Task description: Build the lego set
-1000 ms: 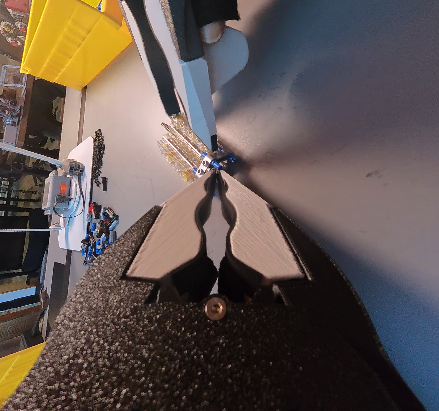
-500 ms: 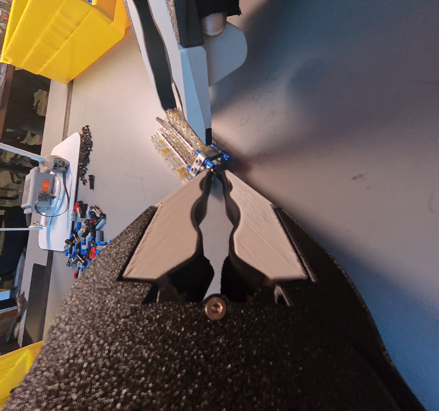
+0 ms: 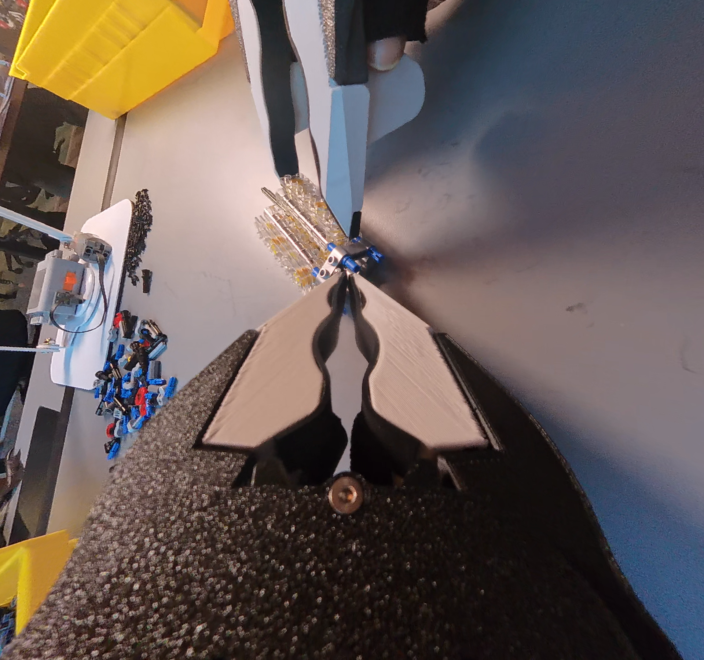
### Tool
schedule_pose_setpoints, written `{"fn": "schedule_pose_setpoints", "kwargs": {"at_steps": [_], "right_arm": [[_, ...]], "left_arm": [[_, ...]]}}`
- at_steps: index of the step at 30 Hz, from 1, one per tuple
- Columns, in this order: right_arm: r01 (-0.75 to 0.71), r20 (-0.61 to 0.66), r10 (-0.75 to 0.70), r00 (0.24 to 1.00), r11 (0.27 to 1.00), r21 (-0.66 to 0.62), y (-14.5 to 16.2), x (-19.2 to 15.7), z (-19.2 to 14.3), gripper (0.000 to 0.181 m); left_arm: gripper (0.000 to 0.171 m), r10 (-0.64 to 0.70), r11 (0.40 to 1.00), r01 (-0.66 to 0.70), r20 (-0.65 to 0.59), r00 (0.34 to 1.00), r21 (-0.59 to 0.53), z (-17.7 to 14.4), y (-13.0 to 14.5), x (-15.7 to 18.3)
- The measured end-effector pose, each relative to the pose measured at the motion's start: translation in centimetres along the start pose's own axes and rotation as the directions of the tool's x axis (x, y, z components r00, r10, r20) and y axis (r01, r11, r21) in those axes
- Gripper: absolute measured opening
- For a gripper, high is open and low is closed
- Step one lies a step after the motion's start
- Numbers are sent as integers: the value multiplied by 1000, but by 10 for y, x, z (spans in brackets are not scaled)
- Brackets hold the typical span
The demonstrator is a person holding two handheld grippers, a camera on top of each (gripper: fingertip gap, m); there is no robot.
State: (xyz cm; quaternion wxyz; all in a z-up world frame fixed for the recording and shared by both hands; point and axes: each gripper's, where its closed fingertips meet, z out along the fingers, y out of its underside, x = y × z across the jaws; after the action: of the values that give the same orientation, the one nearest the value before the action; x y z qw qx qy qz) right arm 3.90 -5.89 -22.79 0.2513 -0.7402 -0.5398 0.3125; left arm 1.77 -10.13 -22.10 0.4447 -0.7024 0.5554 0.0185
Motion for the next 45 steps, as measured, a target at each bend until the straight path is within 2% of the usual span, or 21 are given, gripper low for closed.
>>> {"fn": "schedule_pose_setpoints", "kwargs": {"at_steps": [17, 22, 24, 28, 32, 38, 45], "right_arm": [[50, -43, -49, 998, 999, 20, 2, 0, -1, 66], [73, -42, -72, 997, 997, 11, 4, -2, 0, 66], [76, -40, -76, 996, 997, 10, 4, -3, 0, 66], [73, -34, -72, 997, 997, 12, 5, -3, -1, 66], [68, -23, -68, 997, 998, 12, 5, -4, -1, 66], [73, -21, -72, 997, 997, 8, 4, -4, -1, 66], [86, 1, -86, 996, 996, 4, 3, -5, 1, 66]], "left_arm": [[0, -83, 997, 83, -13, 996, -1, 2, -1, 1], [0, -97, 995, 99, -75, 992, 23, -3, -3, 7], [8, -80, 996, 82, -90, 993, 17, -5, -3, 10], [12, -65, 997, 68, -106, 992, 26, -12, -3, 10], [14, -116, 989, 125, -116, 987, 73, -19, -9, 5], [26, -151, 987, 154, -82, 985, 37, -9, 0, 1], [23, -211, 977, 212, -73, 975, 12, 0, 7, -3]]}}
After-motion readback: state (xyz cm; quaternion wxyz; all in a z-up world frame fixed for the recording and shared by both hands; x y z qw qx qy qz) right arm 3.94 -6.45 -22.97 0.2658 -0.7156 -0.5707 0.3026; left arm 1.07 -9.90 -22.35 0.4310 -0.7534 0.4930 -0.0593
